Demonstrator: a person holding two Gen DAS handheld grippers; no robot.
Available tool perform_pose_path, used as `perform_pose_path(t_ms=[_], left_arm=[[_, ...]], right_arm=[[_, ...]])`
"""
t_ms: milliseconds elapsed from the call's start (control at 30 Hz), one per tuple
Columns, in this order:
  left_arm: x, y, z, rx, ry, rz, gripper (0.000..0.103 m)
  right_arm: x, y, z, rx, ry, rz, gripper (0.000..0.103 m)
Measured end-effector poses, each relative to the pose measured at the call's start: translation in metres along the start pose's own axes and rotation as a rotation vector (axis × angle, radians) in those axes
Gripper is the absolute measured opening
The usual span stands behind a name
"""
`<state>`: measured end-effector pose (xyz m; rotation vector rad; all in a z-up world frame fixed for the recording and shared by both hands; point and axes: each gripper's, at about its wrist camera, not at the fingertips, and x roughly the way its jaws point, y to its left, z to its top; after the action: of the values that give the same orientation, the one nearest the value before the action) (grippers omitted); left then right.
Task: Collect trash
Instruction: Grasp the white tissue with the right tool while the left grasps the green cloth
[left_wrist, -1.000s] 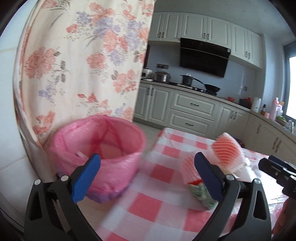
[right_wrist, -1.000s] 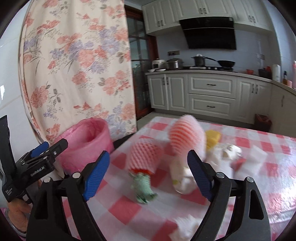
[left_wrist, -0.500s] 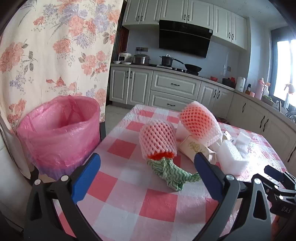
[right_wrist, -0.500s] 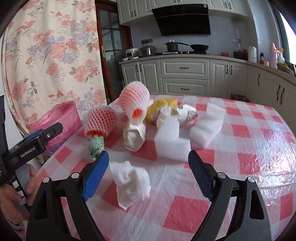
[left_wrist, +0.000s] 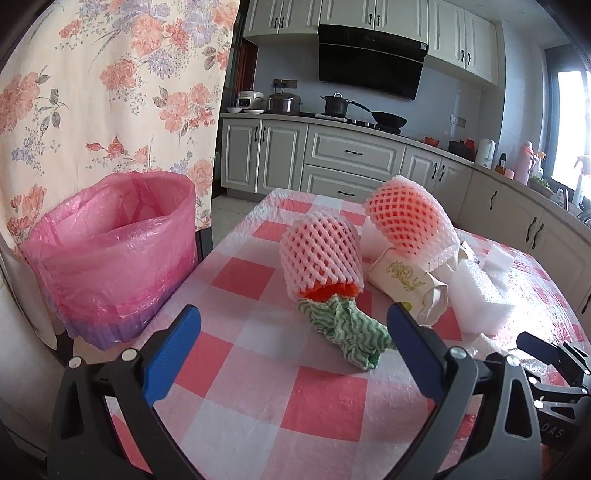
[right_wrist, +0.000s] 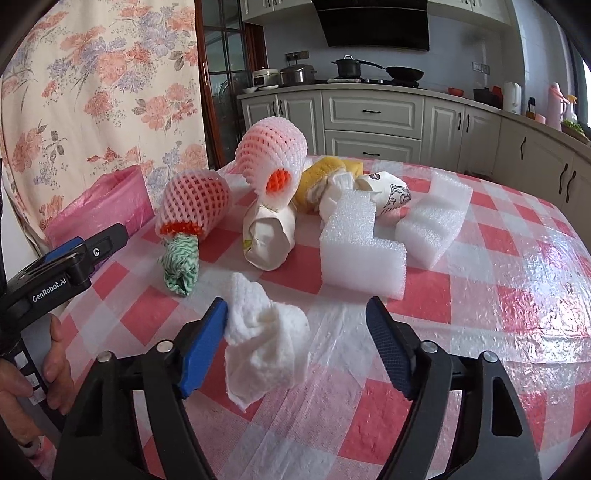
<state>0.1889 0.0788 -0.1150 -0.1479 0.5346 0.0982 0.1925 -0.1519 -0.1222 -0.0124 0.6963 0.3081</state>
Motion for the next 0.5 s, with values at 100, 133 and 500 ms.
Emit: perform_pose_path(t_ms=[100,133,500], left_arm=[[0.003,-0.003,0.002,0.008,0.002,-0.008,0.097],[0.004,-0.005,0.003,0.013,0.003,-0.01,0.097],[0.03,-0.038,0.01,0.05,0.071,-0.03,0.097]], right_arm=[[0.005,0.001,0.0,-0.006,0.026,0.003,0.063],[0.005,0.001,0.0,-0.006,0.028,0.005,0.062],[0.003,-0.013,-0.005,0.008,0.056,0.006,0.024]])
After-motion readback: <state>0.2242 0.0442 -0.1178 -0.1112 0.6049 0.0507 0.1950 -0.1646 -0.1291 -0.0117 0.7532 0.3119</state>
